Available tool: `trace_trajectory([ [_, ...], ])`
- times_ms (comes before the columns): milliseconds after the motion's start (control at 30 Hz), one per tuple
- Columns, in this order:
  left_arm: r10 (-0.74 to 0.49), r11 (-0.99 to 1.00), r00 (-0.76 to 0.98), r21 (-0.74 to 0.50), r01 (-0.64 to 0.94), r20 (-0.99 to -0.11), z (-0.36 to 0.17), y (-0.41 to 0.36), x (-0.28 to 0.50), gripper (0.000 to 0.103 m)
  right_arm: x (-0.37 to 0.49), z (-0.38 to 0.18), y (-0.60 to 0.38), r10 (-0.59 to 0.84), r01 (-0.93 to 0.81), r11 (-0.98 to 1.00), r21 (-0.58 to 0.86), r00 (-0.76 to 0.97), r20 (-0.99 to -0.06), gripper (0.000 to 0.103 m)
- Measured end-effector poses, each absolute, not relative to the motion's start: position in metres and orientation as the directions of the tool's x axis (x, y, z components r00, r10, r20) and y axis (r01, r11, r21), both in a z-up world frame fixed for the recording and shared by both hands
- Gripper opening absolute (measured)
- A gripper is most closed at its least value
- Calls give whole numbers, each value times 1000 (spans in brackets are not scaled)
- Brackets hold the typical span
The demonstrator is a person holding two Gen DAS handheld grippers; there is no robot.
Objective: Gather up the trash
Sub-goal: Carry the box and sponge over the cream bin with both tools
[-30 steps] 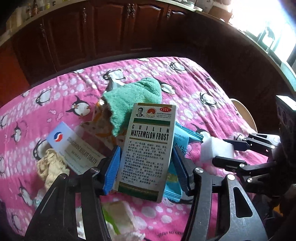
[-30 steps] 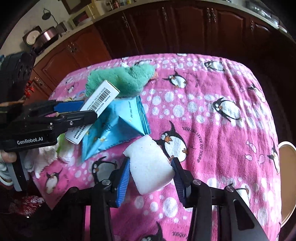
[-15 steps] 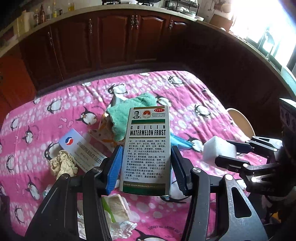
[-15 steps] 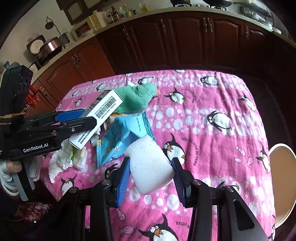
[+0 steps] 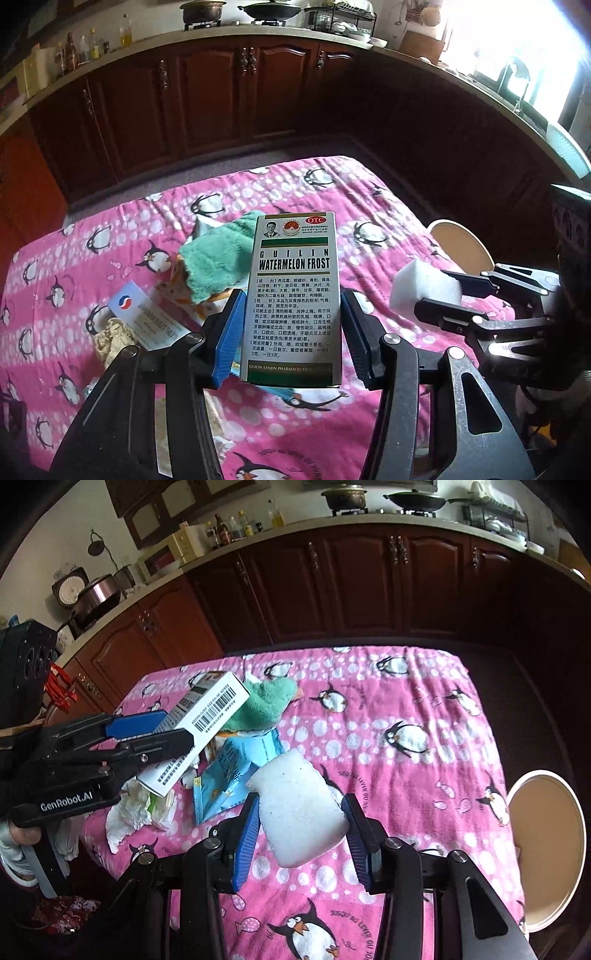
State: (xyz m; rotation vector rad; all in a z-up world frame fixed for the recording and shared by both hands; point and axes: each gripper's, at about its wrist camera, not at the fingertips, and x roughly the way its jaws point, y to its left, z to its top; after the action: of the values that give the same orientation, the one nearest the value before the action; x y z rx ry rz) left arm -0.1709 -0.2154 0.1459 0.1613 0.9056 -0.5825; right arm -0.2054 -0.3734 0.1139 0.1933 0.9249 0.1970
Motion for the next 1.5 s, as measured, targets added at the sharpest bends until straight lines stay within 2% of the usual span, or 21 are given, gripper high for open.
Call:
trace_trajectory([
  [667,-453,776,452,-90,625,-769,154,-276,-189,50,-227,124,-431,176,44,963,265,642,-746,43],
  [1500,-490,694,384,-84,715,-782,147,-351,-196,49,-246,116,-503,73,194,948,252,638,-767,43],
])
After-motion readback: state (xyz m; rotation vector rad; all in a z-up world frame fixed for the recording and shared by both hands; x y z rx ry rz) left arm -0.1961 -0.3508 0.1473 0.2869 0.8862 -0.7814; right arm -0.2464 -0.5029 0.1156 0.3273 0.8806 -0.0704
